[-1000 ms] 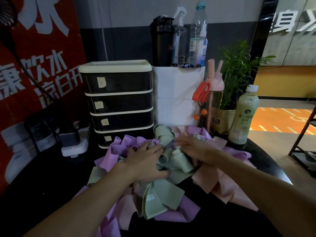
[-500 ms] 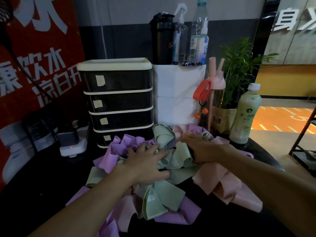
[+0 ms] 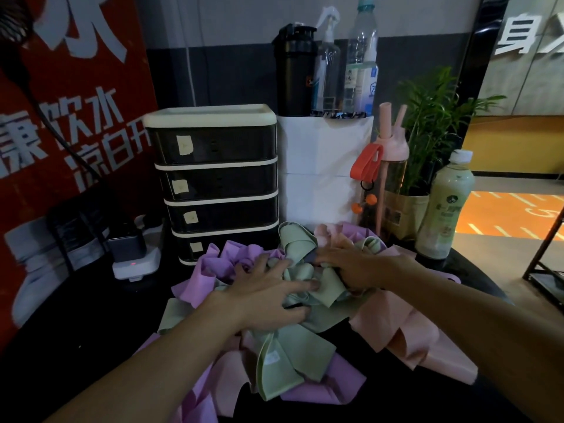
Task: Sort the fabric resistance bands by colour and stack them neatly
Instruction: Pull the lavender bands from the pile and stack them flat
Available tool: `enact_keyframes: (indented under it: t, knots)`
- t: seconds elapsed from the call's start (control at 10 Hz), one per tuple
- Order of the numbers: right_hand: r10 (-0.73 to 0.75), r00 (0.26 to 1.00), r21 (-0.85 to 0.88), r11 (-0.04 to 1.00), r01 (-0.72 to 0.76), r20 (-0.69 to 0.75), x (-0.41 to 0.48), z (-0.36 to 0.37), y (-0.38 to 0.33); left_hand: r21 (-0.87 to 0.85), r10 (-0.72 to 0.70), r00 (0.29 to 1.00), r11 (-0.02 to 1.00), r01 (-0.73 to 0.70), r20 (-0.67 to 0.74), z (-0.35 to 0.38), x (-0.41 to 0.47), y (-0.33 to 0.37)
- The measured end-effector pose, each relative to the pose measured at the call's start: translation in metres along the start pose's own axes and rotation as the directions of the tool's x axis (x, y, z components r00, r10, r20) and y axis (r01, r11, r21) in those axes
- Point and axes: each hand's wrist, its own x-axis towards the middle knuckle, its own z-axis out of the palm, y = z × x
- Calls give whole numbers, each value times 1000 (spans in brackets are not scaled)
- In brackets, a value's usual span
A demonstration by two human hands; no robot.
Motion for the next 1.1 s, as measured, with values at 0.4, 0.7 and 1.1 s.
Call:
enact_keyframes:
  t: [0.4,0.7,1.1]
  knots:
    - [37,999,58,998,-35,-34,14,0,3,-18,-19,1000,1000,18,-16,4,-1,1]
    - [-5,997,135,991,15,-80,7,-22,-24,-22,-19,999,1000,18,-32,8,0,-1]
    - [-71,974,-51,997,62,-214,22,-17,-19,-40,-16,999,999,14,-50,10,0,-1]
